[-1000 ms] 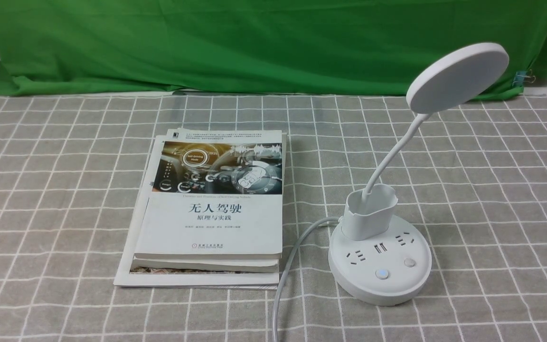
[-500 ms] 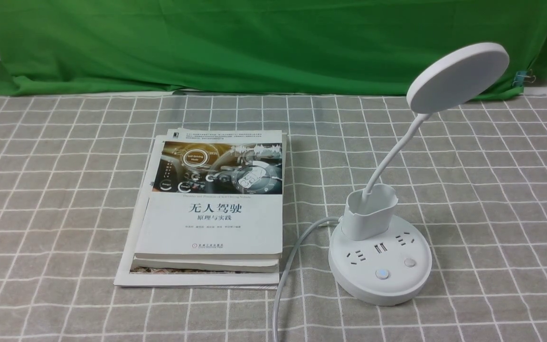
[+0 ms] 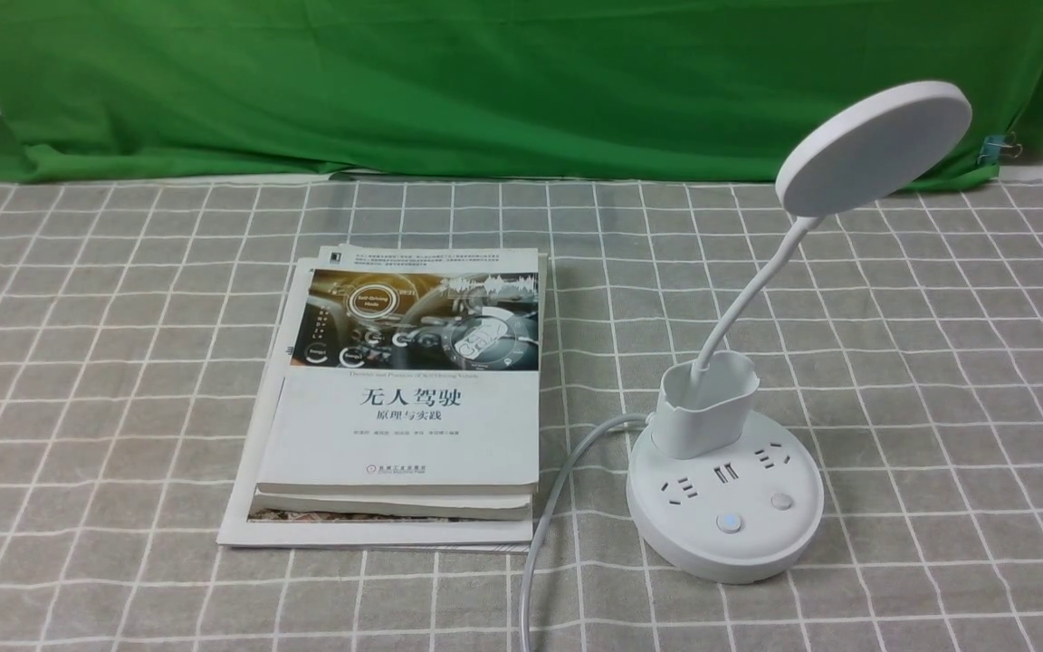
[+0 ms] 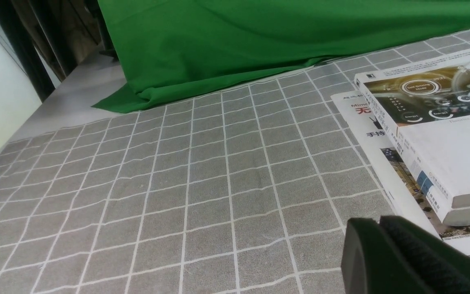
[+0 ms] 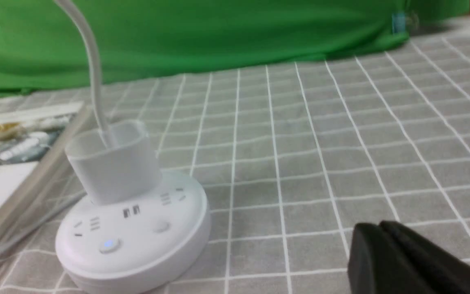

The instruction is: Turn off the desk lamp on the grey coffee tablecloth by hand.

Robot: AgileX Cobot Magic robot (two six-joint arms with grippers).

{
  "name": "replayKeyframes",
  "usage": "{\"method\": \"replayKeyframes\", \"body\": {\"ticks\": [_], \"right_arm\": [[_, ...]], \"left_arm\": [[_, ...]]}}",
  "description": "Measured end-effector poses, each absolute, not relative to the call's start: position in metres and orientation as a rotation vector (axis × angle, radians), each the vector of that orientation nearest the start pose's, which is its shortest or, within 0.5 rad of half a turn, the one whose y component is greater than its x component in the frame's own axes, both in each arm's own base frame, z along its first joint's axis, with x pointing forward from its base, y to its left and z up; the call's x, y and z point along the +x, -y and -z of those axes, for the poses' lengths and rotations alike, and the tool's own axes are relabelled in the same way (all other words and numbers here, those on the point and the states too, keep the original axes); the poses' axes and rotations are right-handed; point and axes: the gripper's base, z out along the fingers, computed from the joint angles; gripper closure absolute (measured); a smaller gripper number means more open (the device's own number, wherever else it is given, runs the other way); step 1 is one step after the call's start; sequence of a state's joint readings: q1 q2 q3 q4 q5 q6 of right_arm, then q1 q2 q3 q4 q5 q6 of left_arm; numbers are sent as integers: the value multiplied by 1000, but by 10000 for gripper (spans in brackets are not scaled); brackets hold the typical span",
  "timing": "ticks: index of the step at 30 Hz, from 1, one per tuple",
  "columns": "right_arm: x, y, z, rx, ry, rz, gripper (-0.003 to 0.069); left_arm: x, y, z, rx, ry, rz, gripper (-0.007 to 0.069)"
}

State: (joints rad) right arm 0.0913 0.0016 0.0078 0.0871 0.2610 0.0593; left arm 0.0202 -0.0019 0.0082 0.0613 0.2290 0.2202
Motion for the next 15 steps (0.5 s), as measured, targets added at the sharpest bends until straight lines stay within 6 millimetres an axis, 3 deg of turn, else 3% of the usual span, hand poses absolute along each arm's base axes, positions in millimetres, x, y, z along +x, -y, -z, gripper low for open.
{"method": "replayKeyframes", "body": {"ticks": [15], "right_arm": [[55, -7, -190, 31, -1727, -192, 611]], "left_arm": [[56, -2, -190, 214, -1711, -235, 606]]}}
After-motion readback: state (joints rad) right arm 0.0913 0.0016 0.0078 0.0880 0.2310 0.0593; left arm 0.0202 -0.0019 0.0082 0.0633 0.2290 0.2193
